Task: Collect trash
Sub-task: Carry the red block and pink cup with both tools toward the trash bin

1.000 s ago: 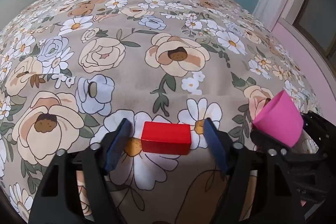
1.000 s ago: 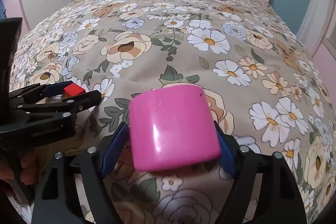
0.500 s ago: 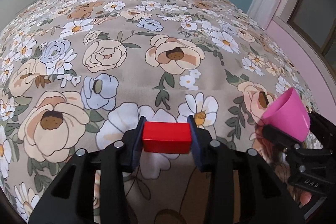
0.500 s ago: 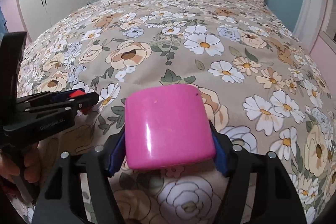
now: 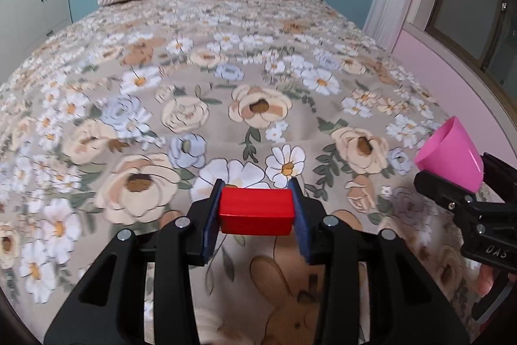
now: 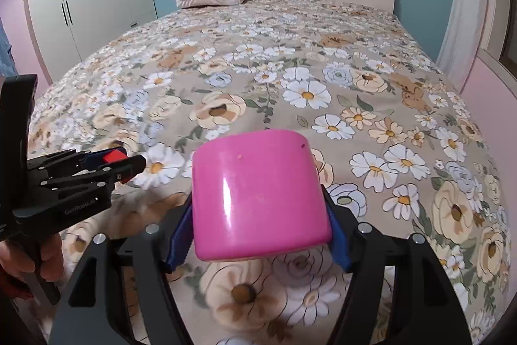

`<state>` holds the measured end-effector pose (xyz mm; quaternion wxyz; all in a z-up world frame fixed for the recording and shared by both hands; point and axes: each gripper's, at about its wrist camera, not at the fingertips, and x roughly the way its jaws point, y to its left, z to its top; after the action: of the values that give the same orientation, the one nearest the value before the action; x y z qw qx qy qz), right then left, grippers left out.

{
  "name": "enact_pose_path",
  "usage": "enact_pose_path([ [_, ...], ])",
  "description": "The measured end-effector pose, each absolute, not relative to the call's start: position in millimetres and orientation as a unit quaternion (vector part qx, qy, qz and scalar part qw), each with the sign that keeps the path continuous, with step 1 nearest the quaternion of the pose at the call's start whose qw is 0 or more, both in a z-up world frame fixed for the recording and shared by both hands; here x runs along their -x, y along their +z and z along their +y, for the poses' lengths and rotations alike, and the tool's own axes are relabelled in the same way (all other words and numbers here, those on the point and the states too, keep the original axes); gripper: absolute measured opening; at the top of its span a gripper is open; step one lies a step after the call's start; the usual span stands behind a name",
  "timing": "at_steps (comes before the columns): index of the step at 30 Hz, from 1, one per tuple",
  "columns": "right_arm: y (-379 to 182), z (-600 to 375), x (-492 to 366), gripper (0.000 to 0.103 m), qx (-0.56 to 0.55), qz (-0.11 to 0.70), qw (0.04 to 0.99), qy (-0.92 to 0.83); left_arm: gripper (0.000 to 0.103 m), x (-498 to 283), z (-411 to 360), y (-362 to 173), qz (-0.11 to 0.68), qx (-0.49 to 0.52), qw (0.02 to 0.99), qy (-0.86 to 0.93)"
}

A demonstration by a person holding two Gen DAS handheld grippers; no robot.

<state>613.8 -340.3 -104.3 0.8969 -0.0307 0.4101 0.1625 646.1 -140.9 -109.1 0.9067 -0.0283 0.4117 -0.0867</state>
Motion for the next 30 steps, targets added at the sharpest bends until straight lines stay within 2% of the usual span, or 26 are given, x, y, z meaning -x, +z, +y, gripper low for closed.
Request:
enact_pose_path([
  [19, 25, -306, -481, 0.070, 0.042, 0.356, 0.914, 0.191, 0.040, -494, -76, 35, 0.357, 0.021, 0.932, -0.066],
  [30, 77, -279, -379, 0.070, 0.052, 0.319, 0.924, 0.203, 0.040, -387, -45, 85, 0.335, 0.006, 0.939, -0.081],
])
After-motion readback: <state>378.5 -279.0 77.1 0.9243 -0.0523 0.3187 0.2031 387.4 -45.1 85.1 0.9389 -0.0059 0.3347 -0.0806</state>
